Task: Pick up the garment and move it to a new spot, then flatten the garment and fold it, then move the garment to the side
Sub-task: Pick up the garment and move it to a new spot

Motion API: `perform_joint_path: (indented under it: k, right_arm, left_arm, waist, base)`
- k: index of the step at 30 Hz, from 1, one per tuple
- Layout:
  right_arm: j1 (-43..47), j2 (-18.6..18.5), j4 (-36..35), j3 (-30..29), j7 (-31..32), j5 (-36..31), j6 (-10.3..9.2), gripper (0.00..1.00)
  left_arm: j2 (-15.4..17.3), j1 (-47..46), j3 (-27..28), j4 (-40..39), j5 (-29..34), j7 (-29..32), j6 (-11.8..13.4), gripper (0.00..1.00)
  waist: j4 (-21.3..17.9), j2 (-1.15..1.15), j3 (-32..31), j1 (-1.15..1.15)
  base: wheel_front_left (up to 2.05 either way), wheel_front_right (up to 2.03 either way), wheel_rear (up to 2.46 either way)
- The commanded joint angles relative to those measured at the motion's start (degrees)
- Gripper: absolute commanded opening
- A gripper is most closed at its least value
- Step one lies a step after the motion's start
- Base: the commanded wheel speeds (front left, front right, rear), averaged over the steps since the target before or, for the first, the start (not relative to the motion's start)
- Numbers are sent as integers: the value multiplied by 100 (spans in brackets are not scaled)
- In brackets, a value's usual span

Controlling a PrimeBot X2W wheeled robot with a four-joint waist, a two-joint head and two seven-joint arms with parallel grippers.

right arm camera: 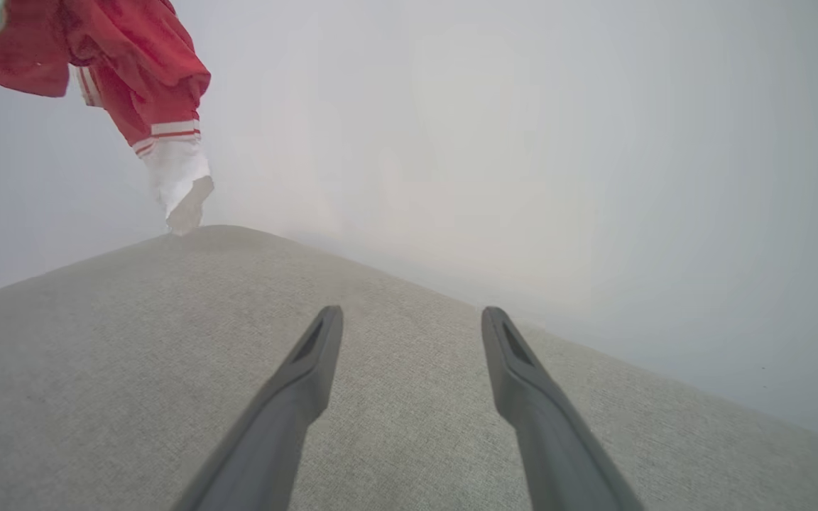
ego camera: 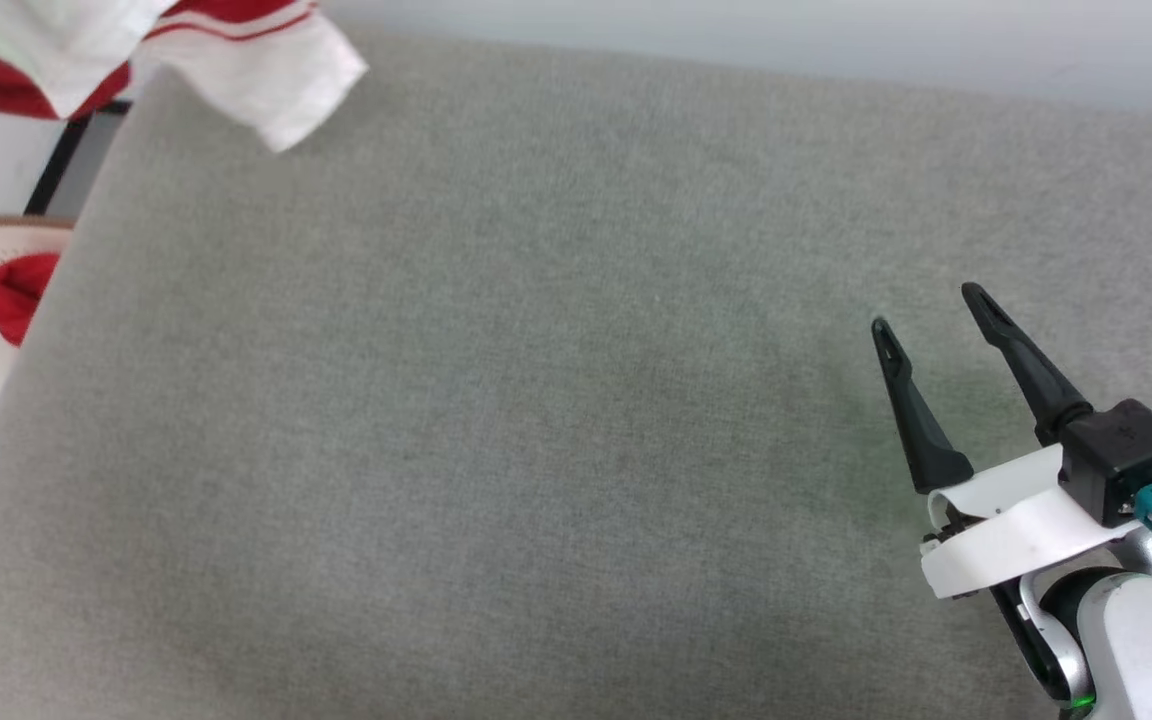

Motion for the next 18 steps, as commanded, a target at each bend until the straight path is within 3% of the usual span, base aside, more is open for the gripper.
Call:
perform_joint_path:
  k: [1,7,18]
  right_arm:
    - [60,45,43,-50,-54,88,0,100]
    - [150,157,235,-307,-195,55,0,100]
    - [315,261,655,-949,-393,-71,0,100]
  left_arm:
    - [58,-13,-37,-194,-44,81,-12,0]
    - [116,153,-125,-1106,-276,615,28,0]
    - [-67,563,-416,-2708,-446,1450,480,0]
  waist:
    - [-101,0,-245,0]
    - [-382,0,-495,0]
    - [-1237,0,-728,0]
  base:
    - [0,0,0]
    - [0,0,0]
    - [0,0,0]
